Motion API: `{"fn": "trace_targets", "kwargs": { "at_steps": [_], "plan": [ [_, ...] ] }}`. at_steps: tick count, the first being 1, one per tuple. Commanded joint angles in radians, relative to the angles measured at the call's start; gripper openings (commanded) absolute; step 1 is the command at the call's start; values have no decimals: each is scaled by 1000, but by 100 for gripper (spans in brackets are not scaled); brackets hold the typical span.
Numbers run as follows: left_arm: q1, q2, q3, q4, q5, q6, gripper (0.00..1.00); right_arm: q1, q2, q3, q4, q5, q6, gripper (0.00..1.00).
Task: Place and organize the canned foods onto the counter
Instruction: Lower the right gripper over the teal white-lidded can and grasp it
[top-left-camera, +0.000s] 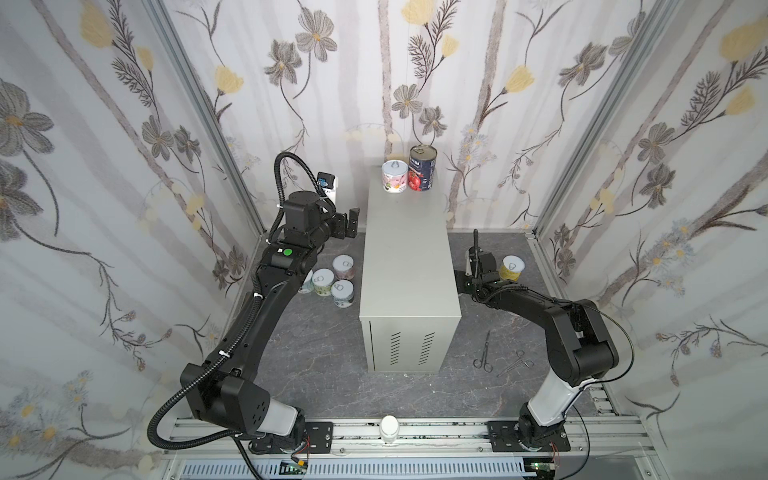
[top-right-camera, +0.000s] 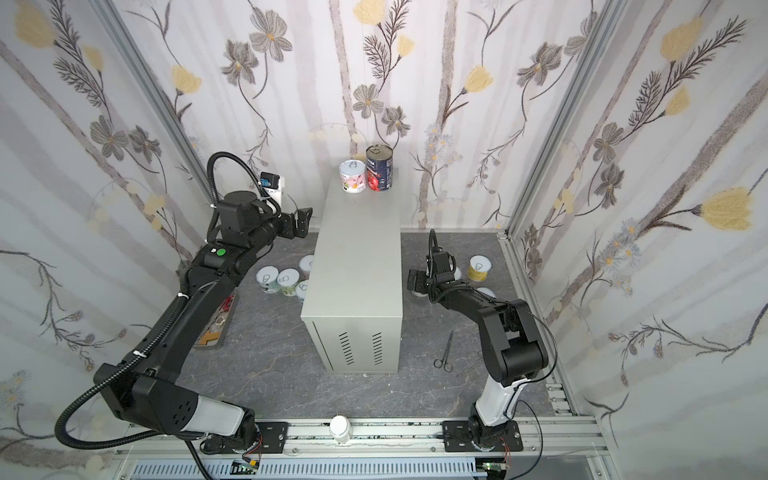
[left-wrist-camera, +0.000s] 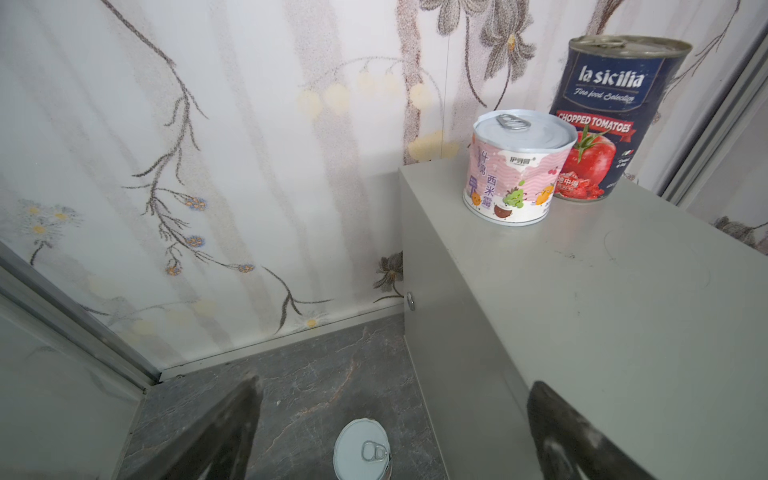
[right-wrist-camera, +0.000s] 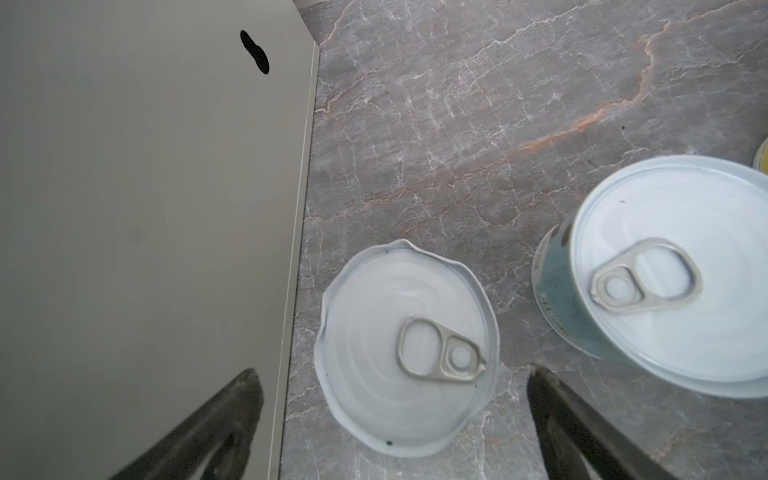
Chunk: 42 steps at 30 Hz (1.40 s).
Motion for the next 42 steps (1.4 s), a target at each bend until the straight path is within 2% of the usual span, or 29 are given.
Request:
{"fn": "trace_targets", "kwargs": {
  "at_steps": [1, 13, 18, 26, 32, 42],
  "plan": [
    [10, -5, -13, 21, -12, -2, 100, 7, 36, 38, 0, 20, -32, 100],
    [21, 8, -21, 17, -14, -5, 100, 27, 156, 146, -62, 96, -65, 100],
    [21, 12, -22, 13, -20, -3, 100, 27, 195, 168, -69, 109, -65, 96],
    [23, 23, -21, 13, -22, -5, 100, 25, 228, 193, -67, 122, -67, 85],
    [23, 26, -28, 16, -16, -14, 100, 19, 242, 210, -71, 124, -75, 65],
    [23, -15, -64, 23, -20, -7, 100, 2, 189, 204, -79, 117, -83, 51]
  ]
}}
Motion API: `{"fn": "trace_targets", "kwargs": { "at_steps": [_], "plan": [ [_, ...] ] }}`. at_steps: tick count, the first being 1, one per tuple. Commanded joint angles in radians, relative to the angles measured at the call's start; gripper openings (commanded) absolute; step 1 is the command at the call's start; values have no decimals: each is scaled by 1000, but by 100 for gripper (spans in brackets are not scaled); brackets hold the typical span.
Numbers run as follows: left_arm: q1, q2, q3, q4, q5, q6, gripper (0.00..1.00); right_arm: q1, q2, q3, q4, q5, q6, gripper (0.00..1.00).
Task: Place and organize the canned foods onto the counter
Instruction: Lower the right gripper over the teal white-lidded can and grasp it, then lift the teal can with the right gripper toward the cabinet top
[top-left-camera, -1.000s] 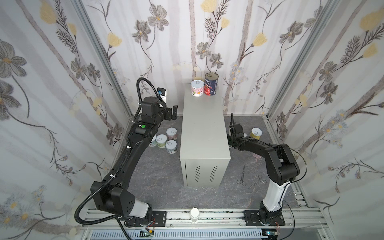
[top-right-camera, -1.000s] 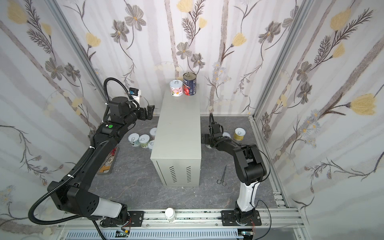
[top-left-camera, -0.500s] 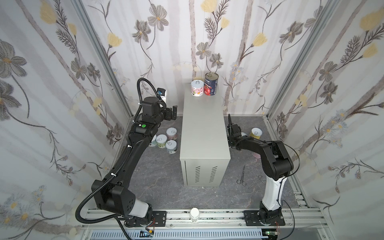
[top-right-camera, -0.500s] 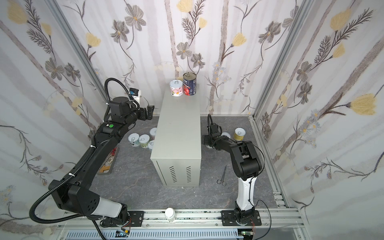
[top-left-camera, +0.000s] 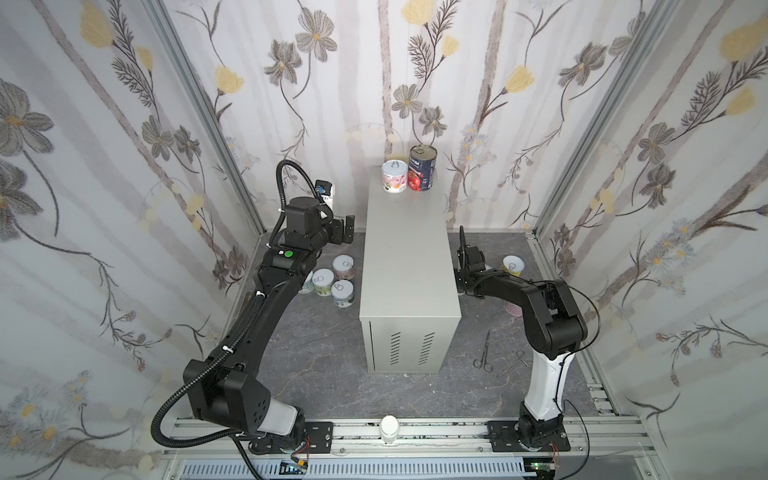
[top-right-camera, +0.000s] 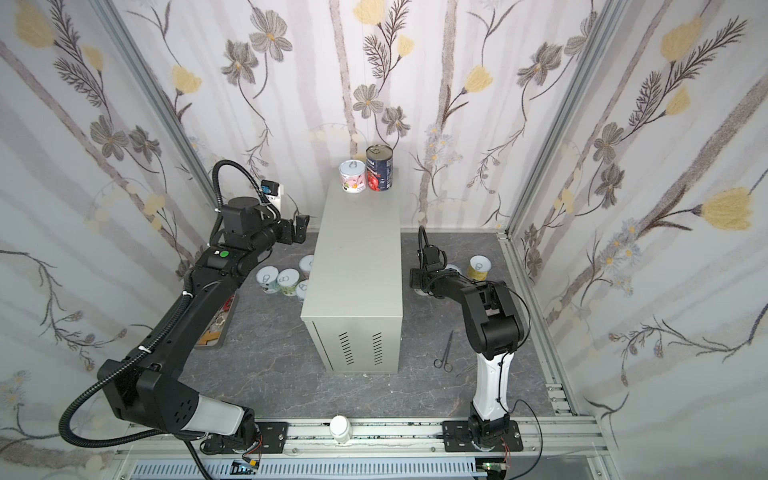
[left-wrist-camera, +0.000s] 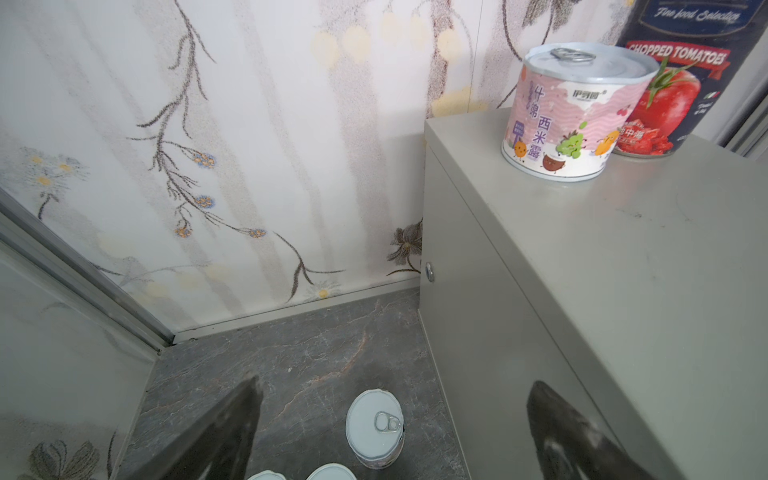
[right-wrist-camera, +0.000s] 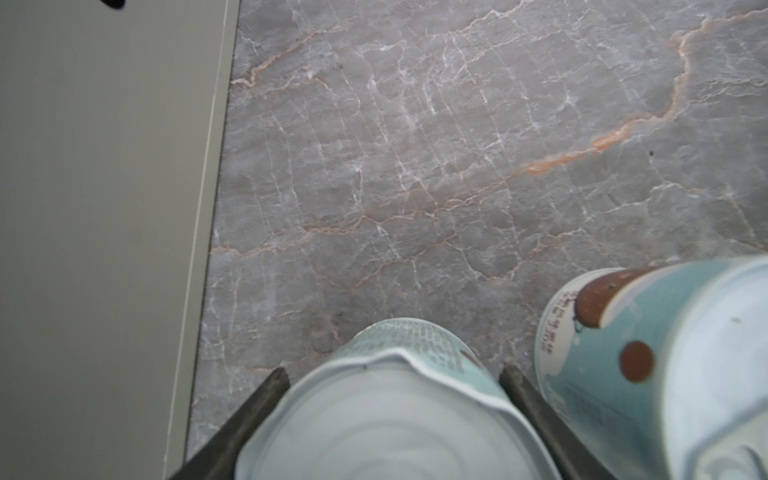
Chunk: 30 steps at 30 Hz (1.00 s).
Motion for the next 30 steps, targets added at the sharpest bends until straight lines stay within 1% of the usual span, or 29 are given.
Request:
{"fn": "trace_targets", "kwargs": {
  "at_steps": [1, 4, 8, 16, 24, 25, 30],
  "plan": [
    [2, -23, -9, 24, -4, -3, 100, 2, -37, 3, 17, 12, -6, 50],
    [2, -41, -20, 25, -2, -3, 100, 2, -73, -1, 4, 6, -5, 47],
    [3, -72, -40, 27, -3, -3, 100, 2, -144, 2, -29, -4, -4, 46],
    [8, -133, -78, 31, 2, -3, 100, 2, -313, 59, -150, 26, -15, 44],
    [18, -188, -125, 31, 11, 2, 100, 5, -461, 226, -310, 65, -58, 43],
    [18, -215, -130, 31, 14, 1, 100, 5, -473, 255, -336, 64, -61, 43],
    [24, -247, -167, 39, 21, -6, 100, 32, -500, 401, -434, 62, -79, 42]
  ]
}}
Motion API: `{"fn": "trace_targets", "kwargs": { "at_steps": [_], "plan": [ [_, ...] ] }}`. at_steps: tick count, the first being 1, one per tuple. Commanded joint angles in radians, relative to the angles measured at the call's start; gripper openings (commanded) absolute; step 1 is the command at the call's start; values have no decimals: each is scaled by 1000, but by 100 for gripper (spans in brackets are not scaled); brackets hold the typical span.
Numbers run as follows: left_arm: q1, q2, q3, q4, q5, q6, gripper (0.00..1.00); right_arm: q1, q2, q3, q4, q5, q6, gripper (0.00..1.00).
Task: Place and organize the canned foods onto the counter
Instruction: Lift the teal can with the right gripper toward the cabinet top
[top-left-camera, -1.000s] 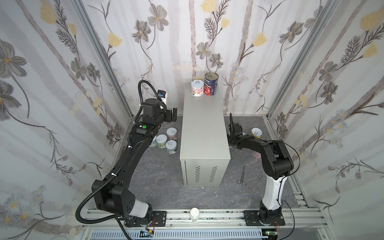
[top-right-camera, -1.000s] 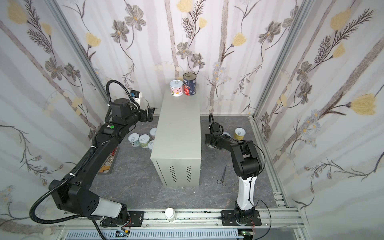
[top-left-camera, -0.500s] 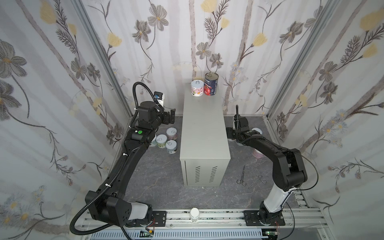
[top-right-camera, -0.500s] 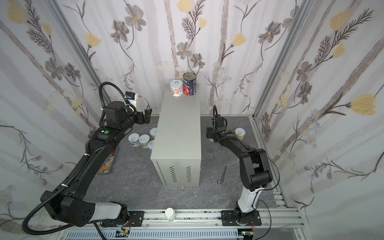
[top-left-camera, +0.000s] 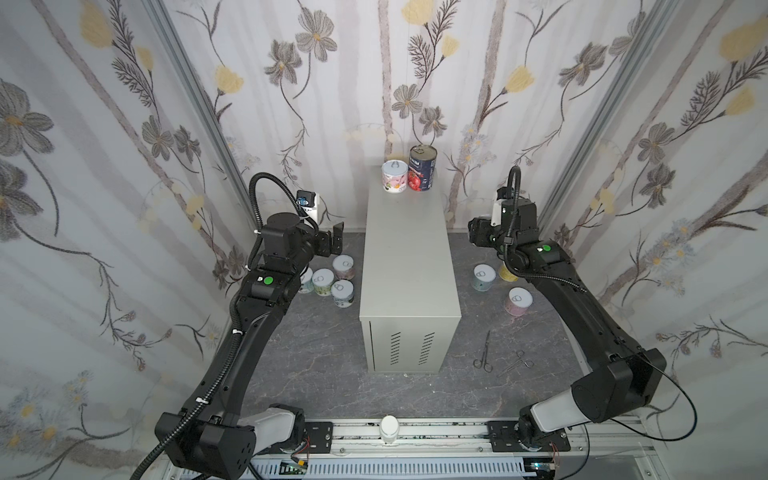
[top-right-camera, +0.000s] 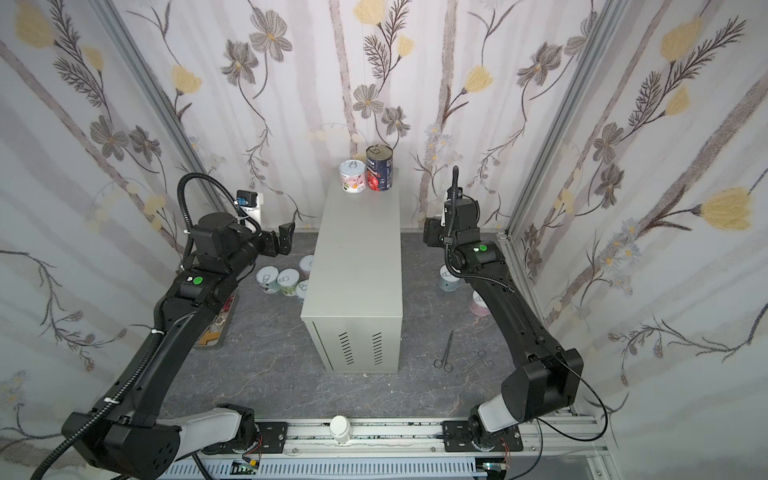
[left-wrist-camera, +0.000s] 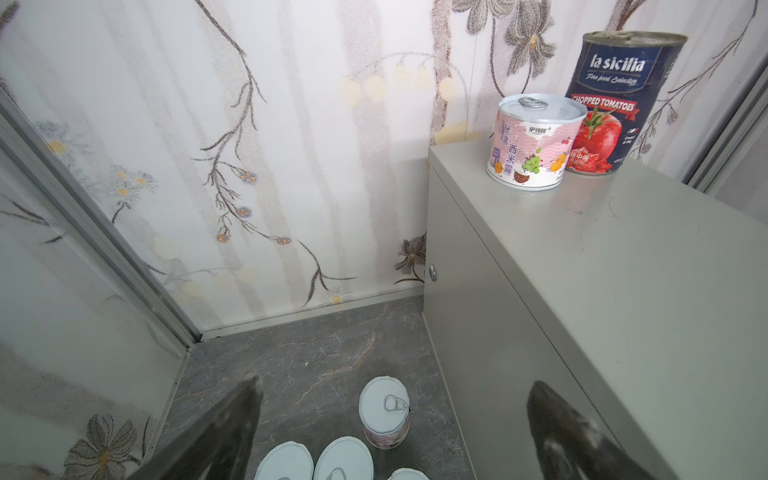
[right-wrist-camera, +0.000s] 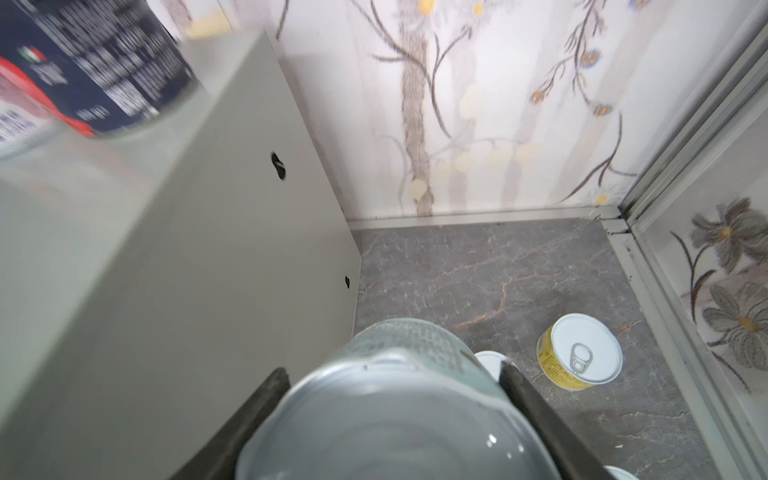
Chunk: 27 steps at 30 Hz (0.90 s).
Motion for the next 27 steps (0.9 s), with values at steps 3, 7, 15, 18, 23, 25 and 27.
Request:
{"fn": "trace_targets", "kwargs": {
  "at_steps": [3, 7, 15, 18, 23, 25, 27],
  "plan": [
    [5, -36, -30, 25, 20, -12, 100, 60, -11, 164, -110, 54, -43, 43],
    [6, -78, -96, 15, 13, -4, 100, 125, 17, 293, -184, 94, -60, 43],
    [6, -152, -142, 19, 2, 8, 100, 246, 86, 461, -248, 140, -71, 43],
    [6, -169, -150, 25, 5, 10, 100, 285, 131, 506, -272, 153, -72, 43],
    [7, -184, -165, 34, 17, 5, 100, 324, 174, 534, -276, 144, -67, 44],
    [7, -190, -171, 38, 21, 5, 100, 331, 190, 541, -275, 140, -65, 44],
    [6, -193, -171, 38, 22, 5, 100, 332, 203, 544, -270, 133, -64, 44]
  ]
}}
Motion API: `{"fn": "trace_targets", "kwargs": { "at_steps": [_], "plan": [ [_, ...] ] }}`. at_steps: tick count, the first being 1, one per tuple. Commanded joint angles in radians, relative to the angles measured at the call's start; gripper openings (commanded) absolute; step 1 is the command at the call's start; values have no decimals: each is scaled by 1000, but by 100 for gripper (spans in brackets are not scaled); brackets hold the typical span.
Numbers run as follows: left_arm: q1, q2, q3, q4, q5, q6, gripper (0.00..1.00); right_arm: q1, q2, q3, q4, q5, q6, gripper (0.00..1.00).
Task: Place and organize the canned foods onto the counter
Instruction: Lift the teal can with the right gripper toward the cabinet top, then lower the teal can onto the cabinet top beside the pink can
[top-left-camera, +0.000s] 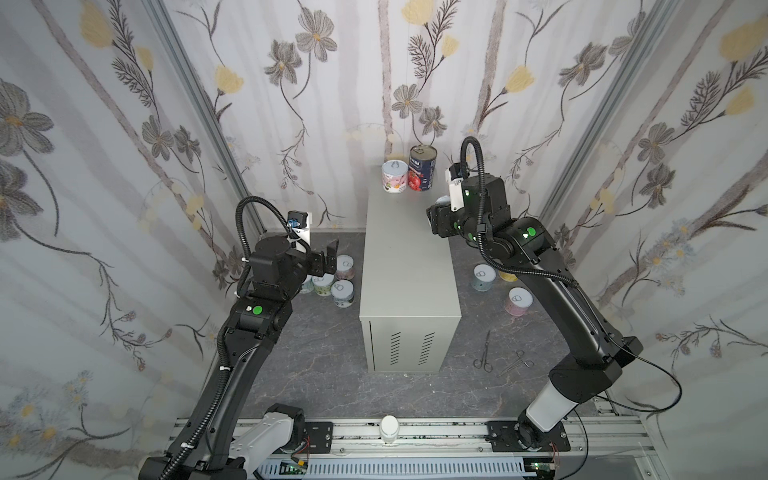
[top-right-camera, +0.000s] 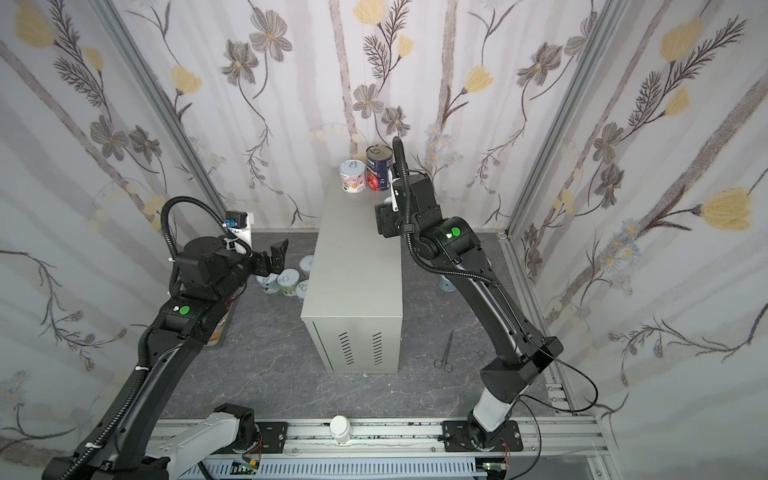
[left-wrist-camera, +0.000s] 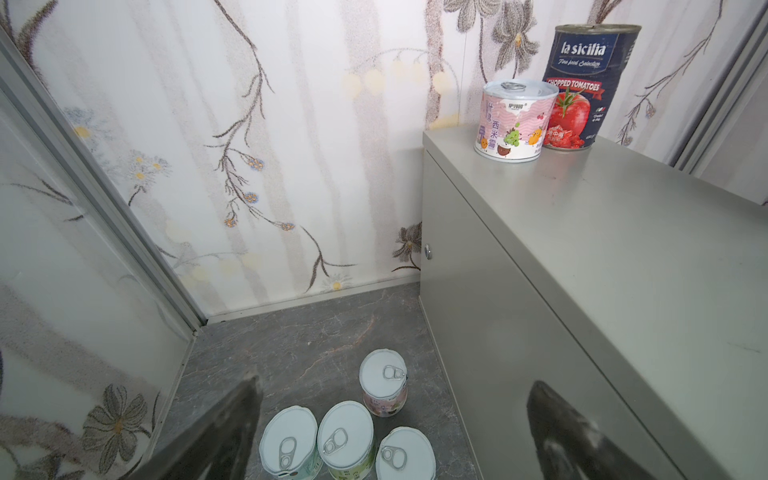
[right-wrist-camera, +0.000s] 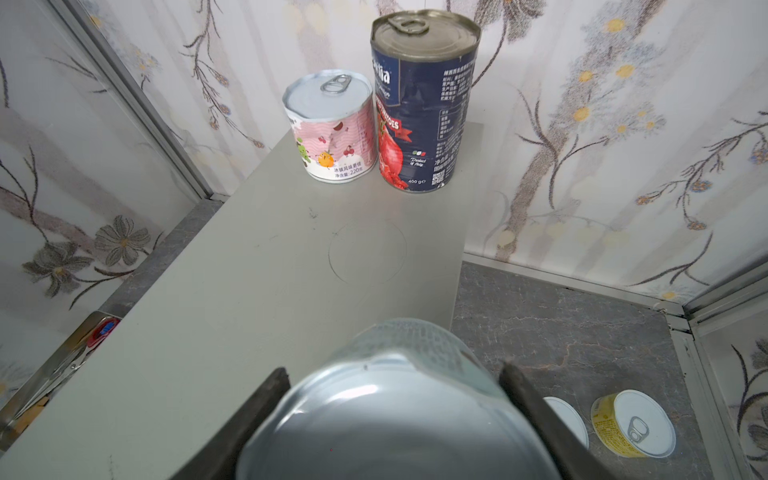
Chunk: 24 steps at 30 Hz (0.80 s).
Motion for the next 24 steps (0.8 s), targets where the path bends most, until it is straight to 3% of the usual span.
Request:
{"fn": "trace_targets", "kwargs": {
  "at_steps": [1, 15, 21, 24],
  "plan": [
    [1, -10, -4, 39, 6, 3, 100, 4, 16, 16, 57, 4, -3, 45],
    [1, -29, -29, 55, -5, 10, 100, -19, 173, 104, 93, 31, -80, 47],
    [1, -26, -32, 56, -8, 11, 100, -49, 196, 114, 110, -6, -71, 67],
    [1, -29, -35, 60, 5, 12, 100, -56, 196, 113, 125, -41, -81, 71]
  ]
}}
